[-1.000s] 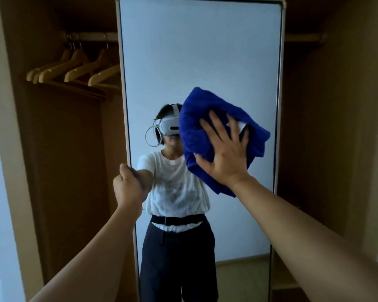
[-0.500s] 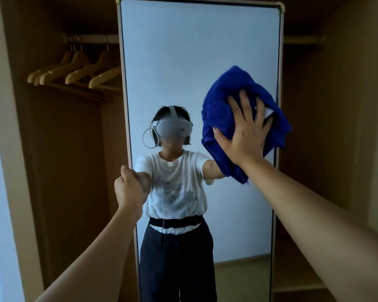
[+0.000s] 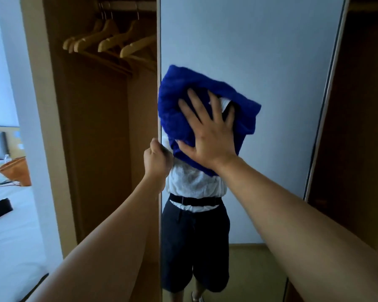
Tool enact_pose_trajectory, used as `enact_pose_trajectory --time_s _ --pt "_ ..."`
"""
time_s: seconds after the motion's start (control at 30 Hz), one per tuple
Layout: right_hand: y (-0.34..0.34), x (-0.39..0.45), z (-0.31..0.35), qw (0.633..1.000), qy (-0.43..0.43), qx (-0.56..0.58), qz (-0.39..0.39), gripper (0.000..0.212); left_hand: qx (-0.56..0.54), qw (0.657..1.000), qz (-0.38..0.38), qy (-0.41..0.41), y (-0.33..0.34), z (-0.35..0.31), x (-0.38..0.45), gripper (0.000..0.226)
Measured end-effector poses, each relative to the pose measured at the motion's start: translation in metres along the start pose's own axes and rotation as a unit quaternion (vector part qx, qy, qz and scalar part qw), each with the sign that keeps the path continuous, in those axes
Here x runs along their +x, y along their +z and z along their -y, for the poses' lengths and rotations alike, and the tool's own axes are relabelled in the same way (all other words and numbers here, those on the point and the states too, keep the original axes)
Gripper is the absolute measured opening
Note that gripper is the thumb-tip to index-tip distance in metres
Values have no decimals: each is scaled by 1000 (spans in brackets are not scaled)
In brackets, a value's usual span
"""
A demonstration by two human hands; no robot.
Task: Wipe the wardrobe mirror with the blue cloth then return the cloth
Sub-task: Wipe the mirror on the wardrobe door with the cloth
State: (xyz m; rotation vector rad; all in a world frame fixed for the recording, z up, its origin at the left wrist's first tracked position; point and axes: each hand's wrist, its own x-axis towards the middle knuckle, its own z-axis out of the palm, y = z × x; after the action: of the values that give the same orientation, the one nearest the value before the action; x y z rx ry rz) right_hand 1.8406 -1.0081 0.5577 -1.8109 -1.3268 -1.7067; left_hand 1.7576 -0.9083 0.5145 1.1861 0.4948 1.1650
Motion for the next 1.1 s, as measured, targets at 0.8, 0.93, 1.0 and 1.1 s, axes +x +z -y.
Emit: enact_pose_trajectory --time_s 0.8,0.93,1.0,1.1 --pt "35 -188 48 985 -141 3 103 79 159 968 128 -145 -98 156 -68 34" --pt "53 -236 70 979 -172 10 109 80 203 963 112 -135 -116 206 -76 28" --pt "61 -262 83 975 -185 16 119 83 222 960 103 -134 -126 229 -80 30" --pt "72 -299 97 969 -209 13 133 91 249 952 92 -155 -145 276 -90 33"
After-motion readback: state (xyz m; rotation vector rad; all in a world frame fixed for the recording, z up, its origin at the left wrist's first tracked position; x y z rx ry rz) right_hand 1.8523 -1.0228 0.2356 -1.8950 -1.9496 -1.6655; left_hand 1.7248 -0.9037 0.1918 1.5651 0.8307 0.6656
